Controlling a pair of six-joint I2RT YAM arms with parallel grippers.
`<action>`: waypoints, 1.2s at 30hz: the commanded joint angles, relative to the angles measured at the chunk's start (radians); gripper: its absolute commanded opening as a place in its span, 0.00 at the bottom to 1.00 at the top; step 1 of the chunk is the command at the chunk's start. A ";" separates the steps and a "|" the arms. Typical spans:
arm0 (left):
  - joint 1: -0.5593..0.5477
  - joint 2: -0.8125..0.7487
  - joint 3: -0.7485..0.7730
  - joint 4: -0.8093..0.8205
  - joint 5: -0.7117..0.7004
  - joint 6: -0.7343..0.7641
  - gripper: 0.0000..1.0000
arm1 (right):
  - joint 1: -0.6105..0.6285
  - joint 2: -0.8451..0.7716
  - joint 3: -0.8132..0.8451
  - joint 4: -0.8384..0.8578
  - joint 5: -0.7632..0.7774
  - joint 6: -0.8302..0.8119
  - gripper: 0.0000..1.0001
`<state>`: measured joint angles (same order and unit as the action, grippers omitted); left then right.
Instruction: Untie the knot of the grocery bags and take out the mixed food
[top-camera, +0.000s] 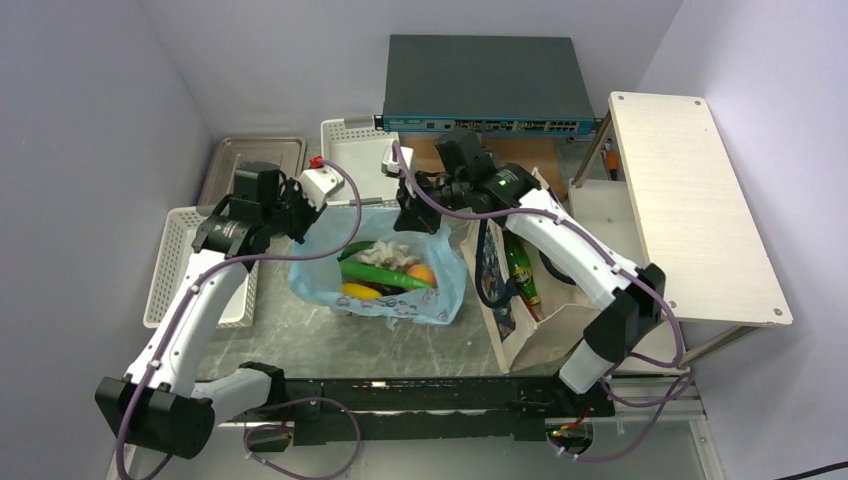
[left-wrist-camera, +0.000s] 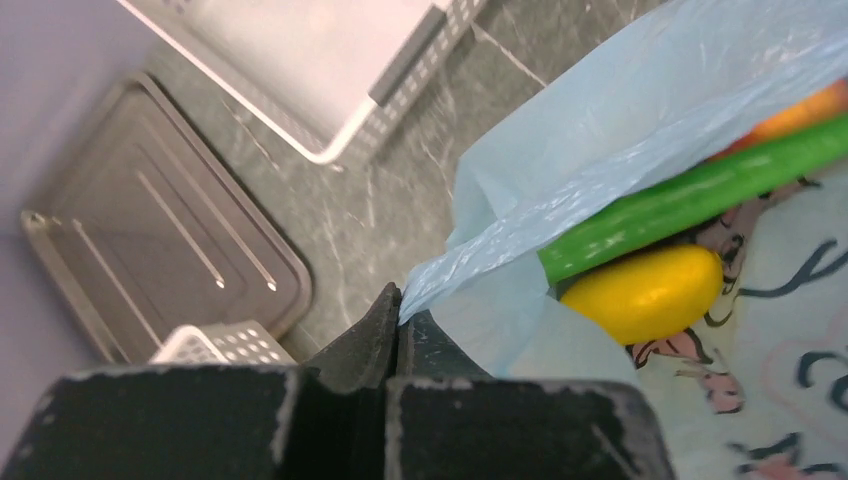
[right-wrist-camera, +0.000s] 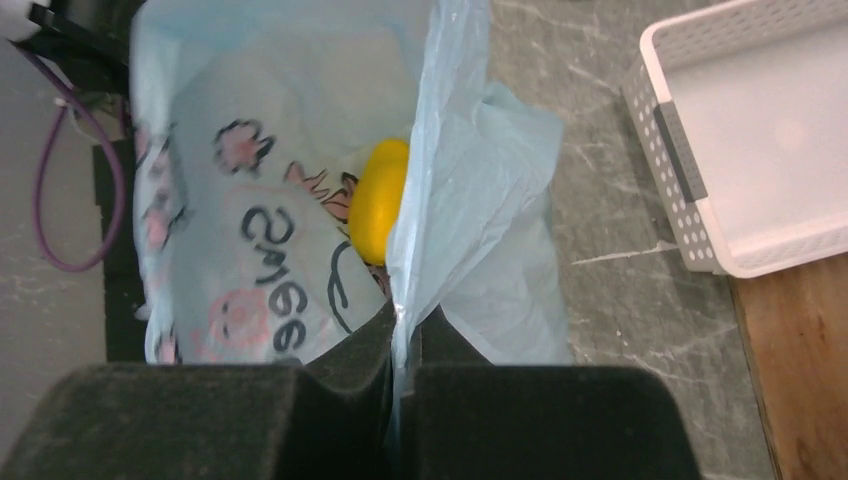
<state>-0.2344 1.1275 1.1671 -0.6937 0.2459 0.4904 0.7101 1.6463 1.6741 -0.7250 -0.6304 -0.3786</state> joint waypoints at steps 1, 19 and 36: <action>0.024 -0.085 -0.031 0.004 0.075 0.118 0.00 | 0.002 -0.043 -0.026 0.055 -0.018 0.072 0.00; 0.023 -0.560 -0.140 -0.325 0.649 0.566 0.81 | 0.059 -0.135 -0.314 0.205 -0.019 0.118 0.00; -0.385 0.022 -0.257 0.100 0.216 0.769 0.50 | -0.102 -0.089 -0.259 0.193 -0.222 0.117 0.00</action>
<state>-0.5926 1.0710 0.9108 -0.7689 0.5644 1.2289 0.5945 1.5764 1.4128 -0.5449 -0.7704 -0.2508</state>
